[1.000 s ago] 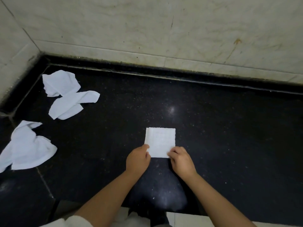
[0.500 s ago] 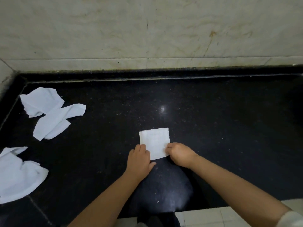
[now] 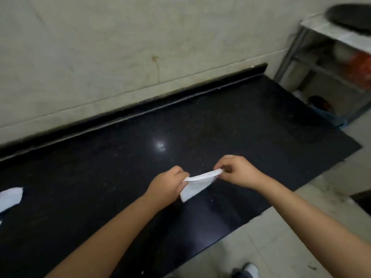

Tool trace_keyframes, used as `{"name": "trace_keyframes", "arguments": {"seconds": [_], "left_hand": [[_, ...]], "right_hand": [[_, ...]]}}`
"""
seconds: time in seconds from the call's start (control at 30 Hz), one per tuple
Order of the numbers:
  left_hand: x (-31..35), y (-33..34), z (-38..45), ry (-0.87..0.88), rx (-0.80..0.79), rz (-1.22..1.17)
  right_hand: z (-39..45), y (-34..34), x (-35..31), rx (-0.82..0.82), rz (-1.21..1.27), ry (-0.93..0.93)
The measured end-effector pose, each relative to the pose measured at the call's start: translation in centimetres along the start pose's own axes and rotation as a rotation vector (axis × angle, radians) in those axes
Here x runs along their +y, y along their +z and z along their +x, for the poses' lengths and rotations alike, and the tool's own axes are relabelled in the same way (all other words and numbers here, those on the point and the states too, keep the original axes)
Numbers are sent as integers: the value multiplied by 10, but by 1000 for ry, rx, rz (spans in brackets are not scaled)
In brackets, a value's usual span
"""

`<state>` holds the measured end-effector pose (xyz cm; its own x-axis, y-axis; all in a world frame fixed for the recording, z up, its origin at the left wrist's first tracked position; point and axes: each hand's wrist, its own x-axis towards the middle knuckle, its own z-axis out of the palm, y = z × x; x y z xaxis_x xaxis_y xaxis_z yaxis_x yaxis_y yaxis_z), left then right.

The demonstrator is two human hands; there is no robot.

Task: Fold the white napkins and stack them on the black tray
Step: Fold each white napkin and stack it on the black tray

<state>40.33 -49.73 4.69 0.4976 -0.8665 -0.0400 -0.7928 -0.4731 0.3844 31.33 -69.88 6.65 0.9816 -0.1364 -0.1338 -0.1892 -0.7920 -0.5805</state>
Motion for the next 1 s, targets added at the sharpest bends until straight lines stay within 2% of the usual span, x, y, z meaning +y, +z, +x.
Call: {"name": "trace_keyframes", "arguments": {"seconds": [0.17, 0.27, 0.5, 0.73, 0.9, 1.0], "left_hand": [[114, 12, 100, 111, -22, -104], [193, 25, 155, 187, -47, -120], [333, 20, 281, 242, 91, -126], [426, -22, 434, 346, 318, -167], [465, -52, 594, 316, 460, -84], [474, -69, 636, 238, 417, -30]], "right_hand": [[-66, -75, 92, 224, -132, 78], [-101, -128, 155, 224, -235, 82], [-156, -288, 262, 317, -387, 15], [-123, -440, 355, 495, -449, 43], [-44, -573, 429, 558, -498, 42], [-10, -607, 446, 561, -442, 42]]}}
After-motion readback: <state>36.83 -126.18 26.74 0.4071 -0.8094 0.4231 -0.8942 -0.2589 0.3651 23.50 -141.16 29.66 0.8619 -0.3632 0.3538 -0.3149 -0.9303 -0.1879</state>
